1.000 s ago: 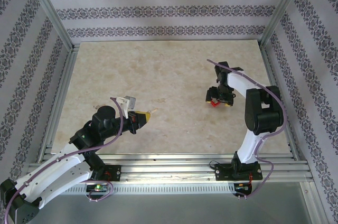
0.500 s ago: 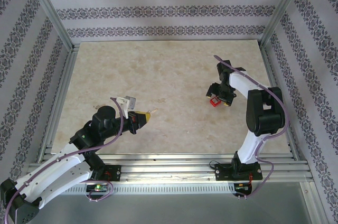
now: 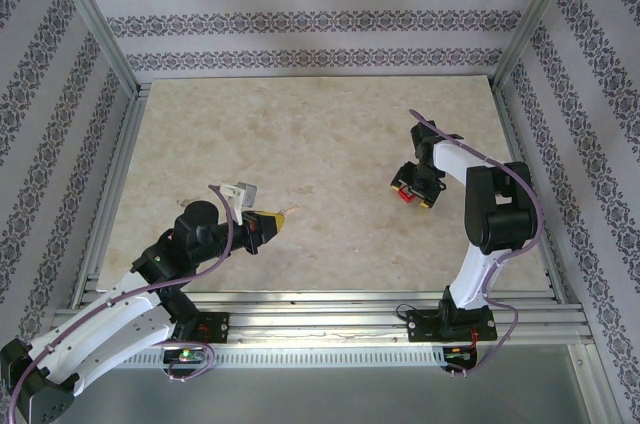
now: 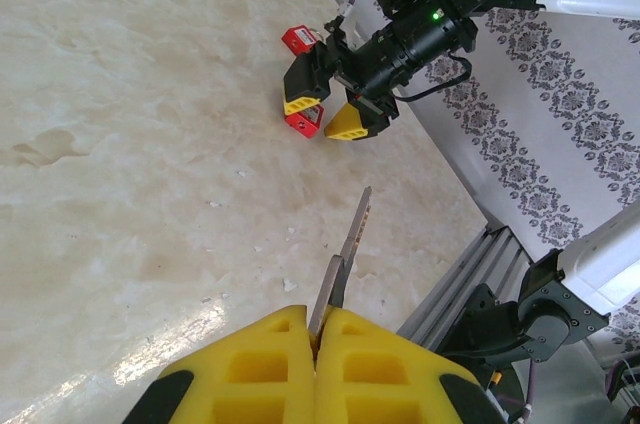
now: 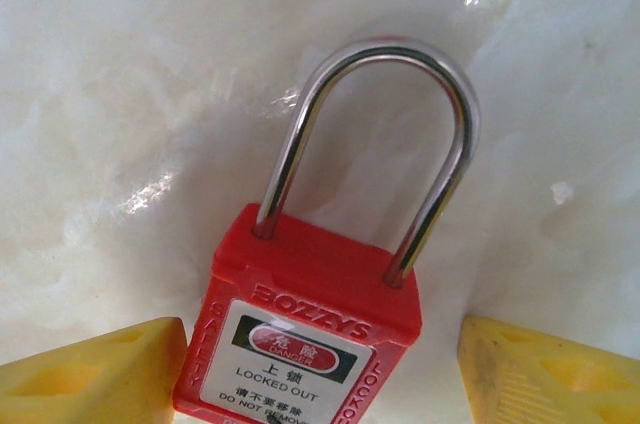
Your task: Unlock with the key
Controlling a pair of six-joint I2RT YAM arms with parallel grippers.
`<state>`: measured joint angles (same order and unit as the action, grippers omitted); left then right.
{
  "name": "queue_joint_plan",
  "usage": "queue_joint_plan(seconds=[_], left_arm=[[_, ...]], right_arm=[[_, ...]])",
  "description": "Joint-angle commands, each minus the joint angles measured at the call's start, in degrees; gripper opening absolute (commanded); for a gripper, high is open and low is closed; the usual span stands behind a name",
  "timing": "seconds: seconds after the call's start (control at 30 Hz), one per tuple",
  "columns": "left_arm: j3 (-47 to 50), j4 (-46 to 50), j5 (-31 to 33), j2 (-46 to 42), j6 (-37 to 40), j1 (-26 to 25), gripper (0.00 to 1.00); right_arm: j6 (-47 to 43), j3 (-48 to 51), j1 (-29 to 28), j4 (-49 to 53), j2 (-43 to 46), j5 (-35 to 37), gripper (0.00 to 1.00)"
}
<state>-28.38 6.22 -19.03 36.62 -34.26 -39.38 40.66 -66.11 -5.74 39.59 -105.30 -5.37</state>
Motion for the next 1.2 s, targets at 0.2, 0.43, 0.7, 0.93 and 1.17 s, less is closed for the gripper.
queue_joint_plan(seconds=[0.2,0.43,0.7,0.93,1.17], left_arm=[[0.7,-0.27,0.04,-0.68,0.04,-0.7,0.0],[0.65,0.11,-0.1,-0.85,-0.43,-0.7,0.0],[2.29,-9.48,-1.79,1.81,-6.61,-1.03,0.0],[-1.7,-17.41,7.8,10.6,-3.81,-8.4,0.0],[-8.39,-24.97,19.47,20.66,1.38,-16.9,0.0]], right_arm=[[0.34,-2.31,-0.13,1.79,-3.02,1.14,0.6],[-0.67,-2.14,-0.07,1.17,-2.83,0.8,0.37],[-0.74,1.46,-3.13,-3.97,11.94,-0.93,0.22],[9.42,5.34,-10.02,-14.24,32.25,-6.65,0.19],[17.2,5.44,-19.53,-19.48,41.86,-3.51,0.17]])
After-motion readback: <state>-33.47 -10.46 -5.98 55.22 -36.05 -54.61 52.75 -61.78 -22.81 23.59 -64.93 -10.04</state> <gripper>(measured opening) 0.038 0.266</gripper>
